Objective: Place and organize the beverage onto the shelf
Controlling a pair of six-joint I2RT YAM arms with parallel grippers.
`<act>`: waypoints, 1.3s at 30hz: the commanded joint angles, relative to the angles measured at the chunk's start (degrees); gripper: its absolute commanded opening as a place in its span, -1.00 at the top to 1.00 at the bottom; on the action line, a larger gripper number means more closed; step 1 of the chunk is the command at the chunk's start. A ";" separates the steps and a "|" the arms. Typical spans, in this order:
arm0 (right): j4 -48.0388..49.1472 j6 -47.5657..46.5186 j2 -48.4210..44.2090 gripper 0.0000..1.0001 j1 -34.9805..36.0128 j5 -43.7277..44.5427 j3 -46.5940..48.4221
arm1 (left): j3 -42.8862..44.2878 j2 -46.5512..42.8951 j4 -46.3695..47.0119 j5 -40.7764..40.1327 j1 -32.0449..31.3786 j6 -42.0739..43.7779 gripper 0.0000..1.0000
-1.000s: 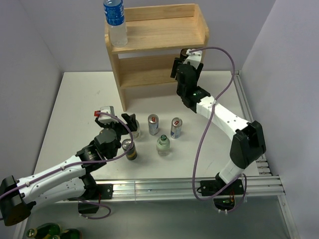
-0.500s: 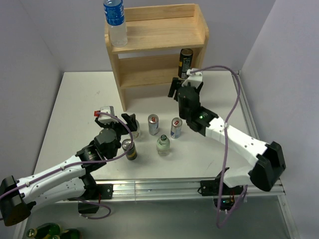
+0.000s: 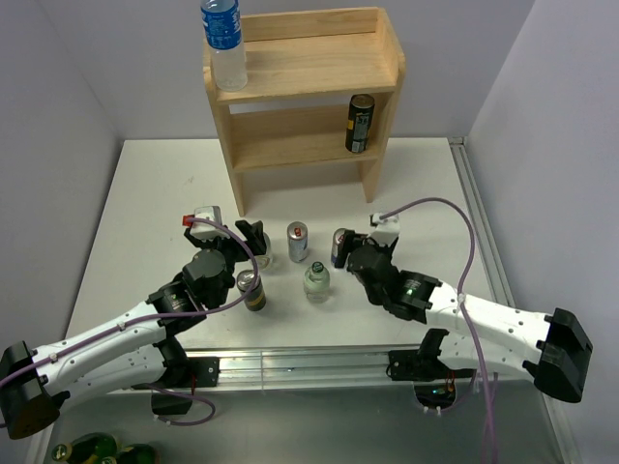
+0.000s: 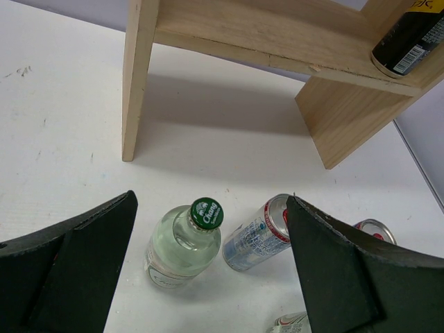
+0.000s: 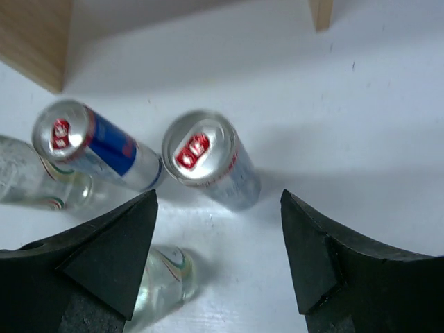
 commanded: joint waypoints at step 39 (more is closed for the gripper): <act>23.91 5.43 33.61 -0.55 0.04 11.93 0.68 | 0.00 -0.68 1.14 1.41 0.14 -0.49 -0.91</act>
